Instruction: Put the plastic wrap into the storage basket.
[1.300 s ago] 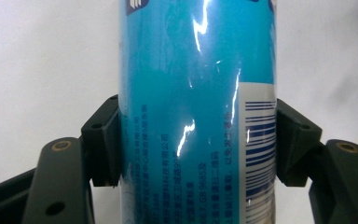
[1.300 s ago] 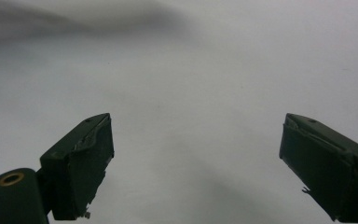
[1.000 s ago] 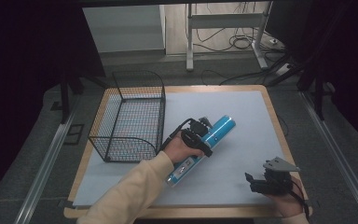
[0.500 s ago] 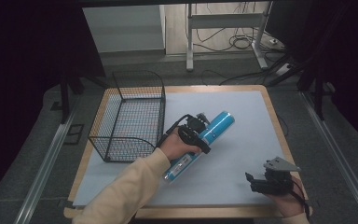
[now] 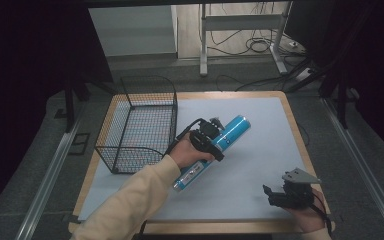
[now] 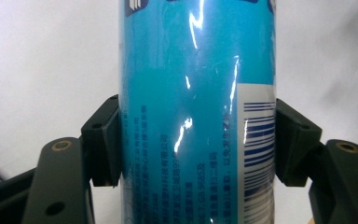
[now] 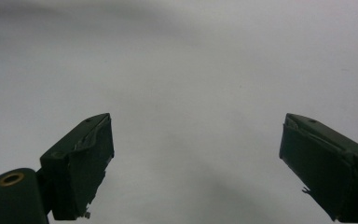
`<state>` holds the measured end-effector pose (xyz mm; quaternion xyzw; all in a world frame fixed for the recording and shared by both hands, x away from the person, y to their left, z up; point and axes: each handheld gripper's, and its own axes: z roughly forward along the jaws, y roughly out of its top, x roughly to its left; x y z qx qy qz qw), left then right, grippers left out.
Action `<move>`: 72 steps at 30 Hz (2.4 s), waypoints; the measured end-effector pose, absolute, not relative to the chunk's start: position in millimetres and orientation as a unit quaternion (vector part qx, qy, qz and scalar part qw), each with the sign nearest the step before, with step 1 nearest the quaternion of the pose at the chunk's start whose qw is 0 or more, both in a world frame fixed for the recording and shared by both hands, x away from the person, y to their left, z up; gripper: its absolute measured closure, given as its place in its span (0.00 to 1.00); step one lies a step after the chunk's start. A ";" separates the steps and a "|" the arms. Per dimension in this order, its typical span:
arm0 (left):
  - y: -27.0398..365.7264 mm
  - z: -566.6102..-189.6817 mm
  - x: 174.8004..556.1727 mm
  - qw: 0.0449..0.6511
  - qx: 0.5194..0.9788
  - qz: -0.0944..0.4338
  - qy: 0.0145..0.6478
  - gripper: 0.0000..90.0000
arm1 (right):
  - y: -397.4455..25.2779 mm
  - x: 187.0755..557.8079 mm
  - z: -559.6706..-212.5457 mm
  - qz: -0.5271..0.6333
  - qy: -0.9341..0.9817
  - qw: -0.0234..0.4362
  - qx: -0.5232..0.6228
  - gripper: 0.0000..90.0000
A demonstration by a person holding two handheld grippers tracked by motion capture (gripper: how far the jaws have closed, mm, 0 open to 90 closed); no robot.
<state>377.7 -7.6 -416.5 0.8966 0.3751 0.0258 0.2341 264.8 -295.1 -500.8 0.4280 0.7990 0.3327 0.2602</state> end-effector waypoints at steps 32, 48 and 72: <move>-9.1 -383.6 393.7 0.234 0.896 0.044 0.375 0.35 | -295.0 265.2 -500.7 0.330 0.799 0.262 0.428 0.12; -5.4 -361.2 405.4 0.234 0.893 0.059 0.380 0.35 | -294.6 265.6 -501.0 0.330 0.799 0.261 0.430 0.12; 2.9 -342.2 430.1 0.232 0.888 0.075 0.390 0.35 | -295.5 266.2 -502.0 0.328 0.799 0.261 0.431 0.12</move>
